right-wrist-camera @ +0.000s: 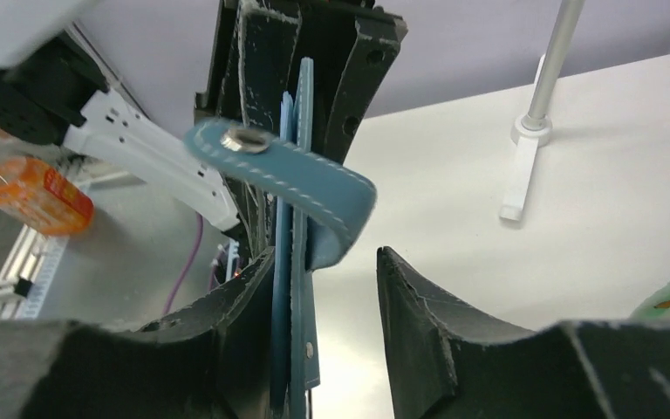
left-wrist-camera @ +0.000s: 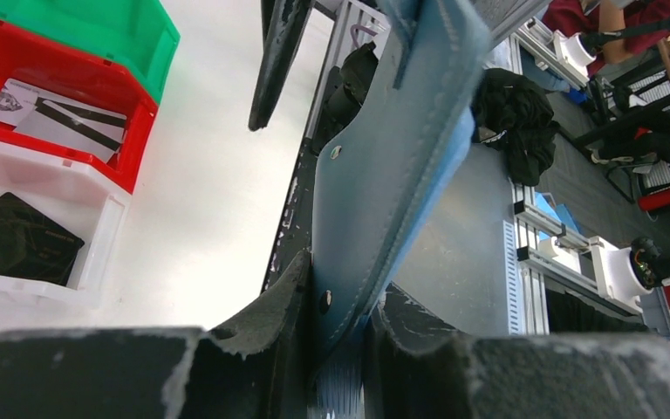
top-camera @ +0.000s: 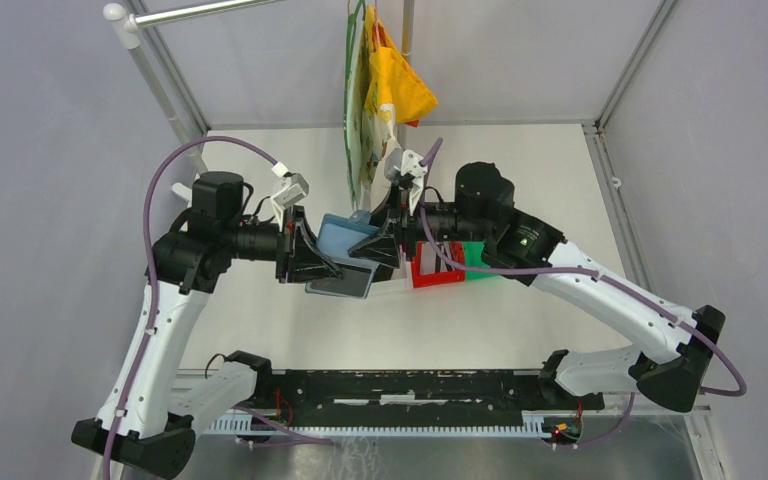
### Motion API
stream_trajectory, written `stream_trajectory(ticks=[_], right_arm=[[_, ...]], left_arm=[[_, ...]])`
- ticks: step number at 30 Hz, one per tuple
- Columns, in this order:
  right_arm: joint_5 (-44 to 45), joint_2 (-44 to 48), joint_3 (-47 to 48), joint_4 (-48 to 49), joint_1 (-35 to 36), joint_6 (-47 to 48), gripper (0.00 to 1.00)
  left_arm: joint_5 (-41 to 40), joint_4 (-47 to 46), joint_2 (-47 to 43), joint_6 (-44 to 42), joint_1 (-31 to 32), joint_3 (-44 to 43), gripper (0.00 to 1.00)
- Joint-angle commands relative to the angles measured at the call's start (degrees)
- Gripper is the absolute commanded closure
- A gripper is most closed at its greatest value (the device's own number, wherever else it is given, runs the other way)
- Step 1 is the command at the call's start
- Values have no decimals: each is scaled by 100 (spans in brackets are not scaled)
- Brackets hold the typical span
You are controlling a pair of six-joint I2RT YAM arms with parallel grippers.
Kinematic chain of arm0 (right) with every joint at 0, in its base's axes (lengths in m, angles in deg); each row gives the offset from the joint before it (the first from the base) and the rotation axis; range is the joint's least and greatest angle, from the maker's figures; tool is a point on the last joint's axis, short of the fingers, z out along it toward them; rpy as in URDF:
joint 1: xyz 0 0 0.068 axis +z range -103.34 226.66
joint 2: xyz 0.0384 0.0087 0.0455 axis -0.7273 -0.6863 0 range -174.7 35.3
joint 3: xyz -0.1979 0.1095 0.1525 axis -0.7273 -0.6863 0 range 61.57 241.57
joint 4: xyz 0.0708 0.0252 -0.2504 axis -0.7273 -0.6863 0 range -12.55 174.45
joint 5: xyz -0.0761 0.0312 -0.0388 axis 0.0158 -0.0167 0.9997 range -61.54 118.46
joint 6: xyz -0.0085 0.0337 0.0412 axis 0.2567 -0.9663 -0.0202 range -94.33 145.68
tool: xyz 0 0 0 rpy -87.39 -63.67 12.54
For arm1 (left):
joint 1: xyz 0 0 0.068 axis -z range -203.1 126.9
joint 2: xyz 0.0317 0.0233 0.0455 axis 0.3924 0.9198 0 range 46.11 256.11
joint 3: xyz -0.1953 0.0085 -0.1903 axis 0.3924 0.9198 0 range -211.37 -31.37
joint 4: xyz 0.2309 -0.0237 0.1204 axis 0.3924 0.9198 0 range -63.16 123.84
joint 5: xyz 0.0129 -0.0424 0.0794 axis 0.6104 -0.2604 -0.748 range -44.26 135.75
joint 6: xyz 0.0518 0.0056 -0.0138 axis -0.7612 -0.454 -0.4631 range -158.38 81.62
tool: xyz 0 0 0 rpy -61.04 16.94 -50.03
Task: Take the credit cards out of the card holder
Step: Remove the credit card from the card holder.
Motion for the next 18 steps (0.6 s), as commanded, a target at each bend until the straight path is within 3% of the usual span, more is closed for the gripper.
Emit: stream_trajectory(ticks=[1, 4, 7, 8, 10, 12, 13, 18], right_arm=[[-270, -198, 750, -1147, 16, 972, 52], [-366, -315, 972, -1343, 17, 1086, 59], [-537, -404, 1107, -1266, 20, 1001, 78], [-545, -401, 1112, -1164, 20, 918, 86], [-486, -347, 1044, -847, 16, 688, 100], [-382, -207, 843, -307, 12, 332, 100], [-321, -112, 660, 83, 12, 78, 100], [105, 512, -355, 2084, -6, -1139, 100]], left_arm=[[116, 438, 62, -744, 12, -425, 98], [135, 670, 126, -990, 12, -471, 98], [78, 771, 158, -1102, 12, -486, 95], [44, 778, 174, -1115, 16, -510, 86], [24, 754, 192, -1095, 11, -541, 59], [2, 652, 207, -965, 12, -562, 38], [-7, 549, 200, -855, 12, -539, 33], [-13, -3, 9, -336, 9, -324, 28]])
